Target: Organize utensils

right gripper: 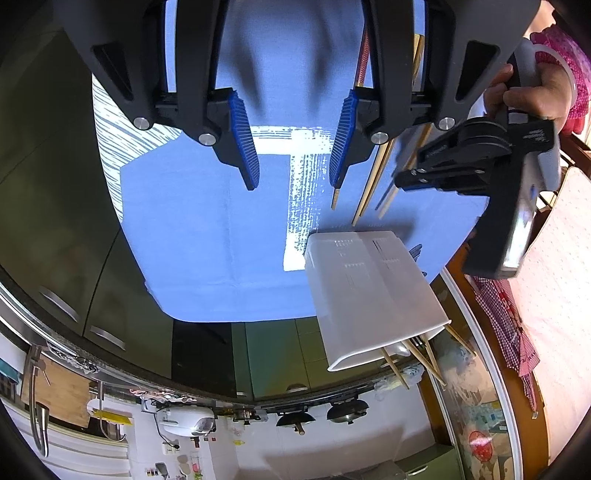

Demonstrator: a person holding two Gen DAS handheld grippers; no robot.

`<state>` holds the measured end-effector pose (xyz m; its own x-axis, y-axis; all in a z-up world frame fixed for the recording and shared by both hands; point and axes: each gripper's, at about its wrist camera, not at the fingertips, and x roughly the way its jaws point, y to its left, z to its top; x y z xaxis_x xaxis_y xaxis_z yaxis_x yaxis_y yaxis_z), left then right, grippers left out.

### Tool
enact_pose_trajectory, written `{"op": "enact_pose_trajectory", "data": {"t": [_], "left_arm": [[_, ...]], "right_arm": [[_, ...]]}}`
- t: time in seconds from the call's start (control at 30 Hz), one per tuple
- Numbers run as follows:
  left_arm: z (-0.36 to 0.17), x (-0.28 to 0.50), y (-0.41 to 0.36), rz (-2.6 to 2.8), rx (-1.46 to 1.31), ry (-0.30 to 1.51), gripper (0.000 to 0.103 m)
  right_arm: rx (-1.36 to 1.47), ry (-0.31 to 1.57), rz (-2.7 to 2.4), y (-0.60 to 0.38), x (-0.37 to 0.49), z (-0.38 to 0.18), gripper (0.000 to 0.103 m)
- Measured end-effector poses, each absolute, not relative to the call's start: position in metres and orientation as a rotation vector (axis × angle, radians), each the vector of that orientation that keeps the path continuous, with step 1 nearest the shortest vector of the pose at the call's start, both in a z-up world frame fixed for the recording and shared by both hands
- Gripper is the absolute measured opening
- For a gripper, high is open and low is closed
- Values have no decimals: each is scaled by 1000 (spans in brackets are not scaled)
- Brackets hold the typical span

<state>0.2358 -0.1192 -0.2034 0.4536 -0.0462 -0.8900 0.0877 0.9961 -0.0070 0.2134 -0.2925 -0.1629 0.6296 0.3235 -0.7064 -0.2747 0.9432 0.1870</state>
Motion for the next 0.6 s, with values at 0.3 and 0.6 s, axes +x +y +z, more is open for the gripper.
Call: {"op": "enact_pose_trajectory", "data": {"t": [0.3, 0.6], "left_arm": [[-162, 207, -104, -81, 32, 946, 6], [-121, 176, -74, -91, 6, 840, 6]], "right_arm": [[1, 884, 374, -266, 228, -172, 40], [-93, 1002, 389, -228, 256, -202, 40]]}}
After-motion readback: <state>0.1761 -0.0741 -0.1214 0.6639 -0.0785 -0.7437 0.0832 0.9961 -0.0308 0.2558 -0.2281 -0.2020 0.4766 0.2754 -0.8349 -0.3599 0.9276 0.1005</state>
